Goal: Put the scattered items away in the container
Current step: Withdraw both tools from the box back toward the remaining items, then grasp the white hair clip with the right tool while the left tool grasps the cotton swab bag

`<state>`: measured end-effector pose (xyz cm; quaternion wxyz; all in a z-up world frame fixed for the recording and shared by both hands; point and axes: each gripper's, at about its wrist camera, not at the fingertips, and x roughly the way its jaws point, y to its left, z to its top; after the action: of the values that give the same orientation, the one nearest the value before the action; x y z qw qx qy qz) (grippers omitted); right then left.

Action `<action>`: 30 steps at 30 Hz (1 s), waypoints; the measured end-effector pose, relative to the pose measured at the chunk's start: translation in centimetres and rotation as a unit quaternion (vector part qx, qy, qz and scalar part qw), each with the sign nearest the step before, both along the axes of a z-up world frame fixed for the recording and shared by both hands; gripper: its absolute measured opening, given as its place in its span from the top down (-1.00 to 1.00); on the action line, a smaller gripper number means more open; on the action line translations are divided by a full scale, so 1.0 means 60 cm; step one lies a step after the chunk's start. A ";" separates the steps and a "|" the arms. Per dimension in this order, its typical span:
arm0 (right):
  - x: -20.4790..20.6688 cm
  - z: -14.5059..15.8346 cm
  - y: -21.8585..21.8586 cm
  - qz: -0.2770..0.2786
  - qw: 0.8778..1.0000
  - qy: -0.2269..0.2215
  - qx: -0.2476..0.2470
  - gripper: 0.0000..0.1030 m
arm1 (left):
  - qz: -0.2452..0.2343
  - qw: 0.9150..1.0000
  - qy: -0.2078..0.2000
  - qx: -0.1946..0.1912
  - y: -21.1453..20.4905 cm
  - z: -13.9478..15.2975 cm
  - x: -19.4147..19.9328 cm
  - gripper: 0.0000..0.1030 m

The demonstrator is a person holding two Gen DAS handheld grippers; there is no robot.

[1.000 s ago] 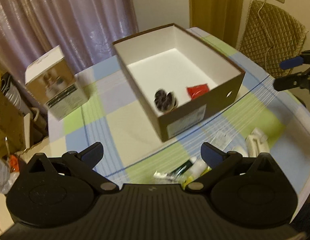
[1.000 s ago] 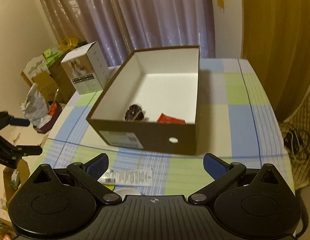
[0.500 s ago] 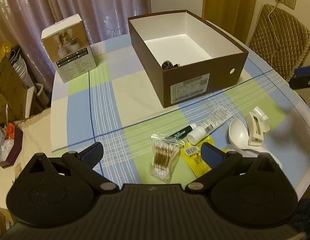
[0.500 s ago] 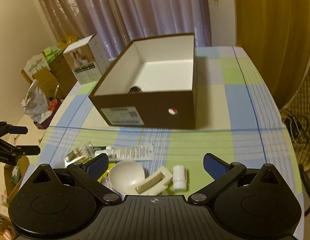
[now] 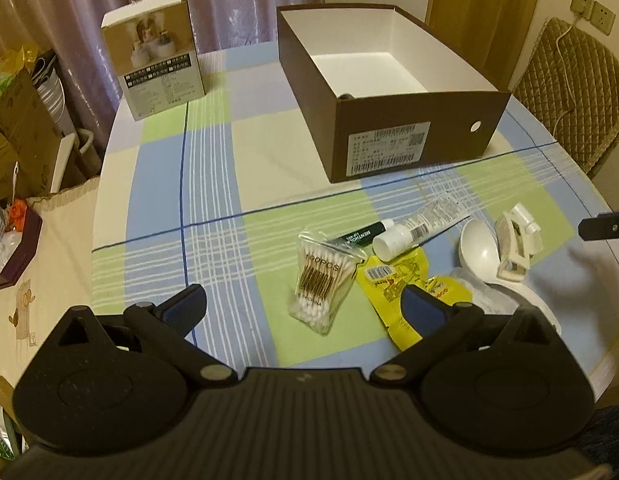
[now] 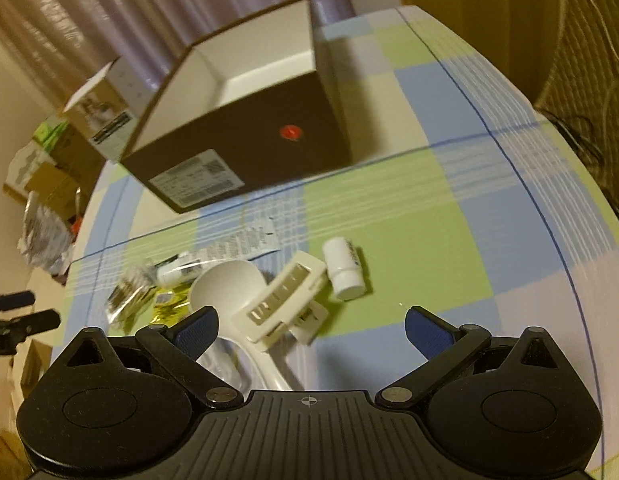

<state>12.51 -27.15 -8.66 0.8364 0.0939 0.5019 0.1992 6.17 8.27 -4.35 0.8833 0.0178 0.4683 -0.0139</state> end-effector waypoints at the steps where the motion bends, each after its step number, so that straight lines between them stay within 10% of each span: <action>1: 0.001 -0.005 -0.001 -0.007 1.000 0.003 0.003 -1.00 | -0.001 1.000 0.000 -0.002 0.000 -0.002 0.000 -0.98; 3: 0.005 -0.013 -0.002 -0.020 1.000 0.015 0.009 -0.99 | -0.001 1.000 0.002 -0.004 0.001 -0.005 0.001 -0.98; 5: 0.013 -0.023 -0.001 -0.030 0.999 0.033 0.016 -0.51 | -0.002 1.000 0.005 -0.003 0.002 -0.011 0.003 -0.98; 18: 0.056 -0.074 0.004 -0.122 0.980 0.132 0.086 -0.16 | -0.001 1.000 0.025 0.003 0.005 -0.037 0.031 -0.97; 21: 0.062 -0.083 0.014 -0.120 0.979 0.144 0.084 0.39 | 0.000 1.000 0.028 0.003 0.009 -0.042 0.034 -0.97; 30: 0.064 -0.095 0.020 -0.101 0.982 0.147 0.063 0.44 | -0.007 0.999 0.034 0.000 0.013 -0.056 0.041 -0.94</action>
<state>16.32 -25.98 -14.36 0.7618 0.2245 0.5939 0.1286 8.66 9.06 -7.73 0.8667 0.0205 0.4980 -0.0212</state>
